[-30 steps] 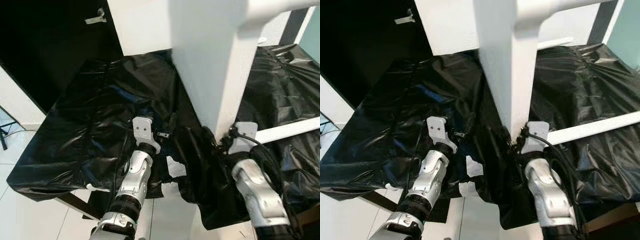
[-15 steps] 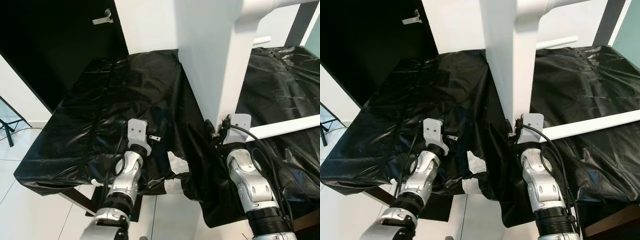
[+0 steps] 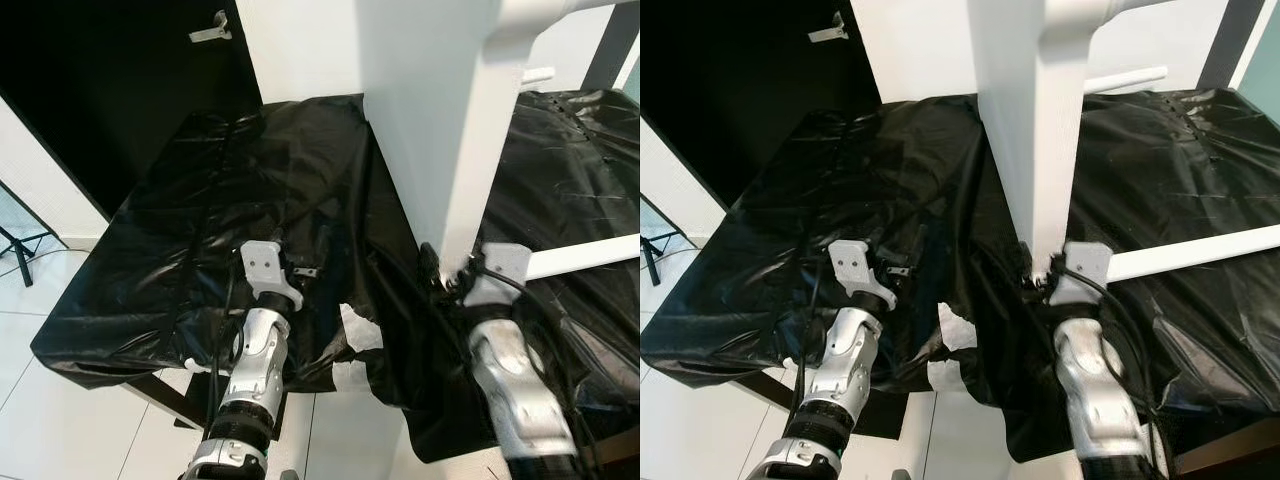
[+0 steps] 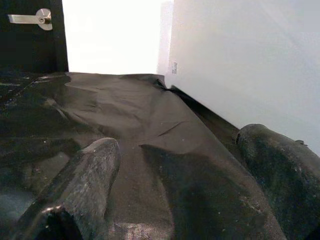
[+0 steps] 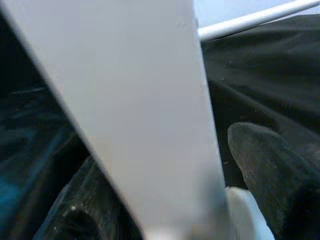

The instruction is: Building children table

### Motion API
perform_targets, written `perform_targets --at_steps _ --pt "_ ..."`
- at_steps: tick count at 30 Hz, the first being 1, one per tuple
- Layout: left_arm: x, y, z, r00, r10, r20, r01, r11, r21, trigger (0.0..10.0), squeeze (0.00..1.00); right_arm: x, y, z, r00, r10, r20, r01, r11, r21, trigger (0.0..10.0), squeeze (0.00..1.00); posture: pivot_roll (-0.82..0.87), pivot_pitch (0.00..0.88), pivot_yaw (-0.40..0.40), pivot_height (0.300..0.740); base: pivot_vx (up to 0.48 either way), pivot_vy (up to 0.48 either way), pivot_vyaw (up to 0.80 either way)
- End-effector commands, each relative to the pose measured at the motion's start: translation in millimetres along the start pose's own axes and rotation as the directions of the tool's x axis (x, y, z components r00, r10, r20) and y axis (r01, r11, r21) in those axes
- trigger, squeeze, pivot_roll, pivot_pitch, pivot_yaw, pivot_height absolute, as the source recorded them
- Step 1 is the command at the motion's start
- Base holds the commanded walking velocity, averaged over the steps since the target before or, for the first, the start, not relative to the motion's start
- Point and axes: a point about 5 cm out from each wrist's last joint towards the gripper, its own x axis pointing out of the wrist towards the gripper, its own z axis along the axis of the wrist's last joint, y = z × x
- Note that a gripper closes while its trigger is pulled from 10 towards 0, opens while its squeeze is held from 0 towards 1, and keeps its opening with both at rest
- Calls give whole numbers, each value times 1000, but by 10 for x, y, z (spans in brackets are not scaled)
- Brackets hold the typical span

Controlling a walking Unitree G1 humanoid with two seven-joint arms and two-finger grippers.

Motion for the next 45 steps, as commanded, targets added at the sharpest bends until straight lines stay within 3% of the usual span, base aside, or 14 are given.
perform_targets --at_steps 1,5,7,13,14,18,19,26,27,29,30,38,39,45 --pt "-36 -8 -47 998 -52 -28 52 999 0 10000 0 -27 8 41 1000 30 10 -30 999 28 10000 0 30 0 119 740 0 0 0" --pt "-53 -25 -69 998 -55 -40 55 998 -1 10000 0 -111 -127 112 994 -95 48 98 994 -55 10000 0 21 0 118 740 0 0 0" --pt "-61 -31 -75 997 -56 -44 56 998 -2 10000 0 -162 -152 135 994 -99 43 101 994 -43 0 0 22 0 116 740 0 0 0" --pt "-83 -39 -106 997 -59 -58 59 998 0 10000 0 -218 -171 168 996 -80 37 82 995 -60 10000 43 12 0 118 740 0 0 0" --pt "-81 -43 -106 997 -60 -58 60 998 0 10000 0 -214 -167 175 996 -81 41 83 995 -59 10000 1000 13 0 116 740 0 0 0" --pt "-92 -38 -108 997 -55 -58 56 998 3 10000 0 -226 -146 199 997 -58 47 61 997 -47 10000 886 17 0 115 740 0 0 0" --pt "-98 -33 -109 997 -53 -59 54 999 4 10000 0 -236 -146 209 997 -55 48 57 997 -46 10000 0 17 0 115 740 0 0 0" --pt "-120 -30 -116 997 -52 -62 53 999 7 10000 0 -495 -240 335 999 -40 22 40 999 -25 5294 0 -3 0 121 740 0 0 0" --pt "-110 -44 -119 996 -56 -63 56 998 6 10000 0 -506 -231 350 999 -38 27 39 998 -46 7608 1000 -6 0 121 740 0 0 0" --pt "-110 -46 -120 996 -56 -63 57 998 6 10000 0 -513 -233 360 999 -43 27 44 998 -48 0 1000 -6 0 122 740 0 0 0" --pt "-119 -46 -124 996 -56 -65 57 998 7 10000 0 -526 -236 370 999 -41 25 42 998 -44 0 0 -4 0 120 740 0 0 0" --pt "-157 -19 -138 996 -53 -76 54 998 16 10000 0 -694 -375 500 983 -164 84 169 984 -60 0 0 -3 0 125 740 0 0 0" --pt "-155 -18 -138 996 -54 -76 55 998 17 10000 0 -715 -418 516 975 -198 97 205 976 -69 10000 0 -4 0 125 740 0 0 0" --pt "-124 -50 -143 995 -60 -75 62 998 14 10000 0 -291 -405 446 983 -151 100 161 981 -104 10000 0 1 0 116 740 0 0 0"
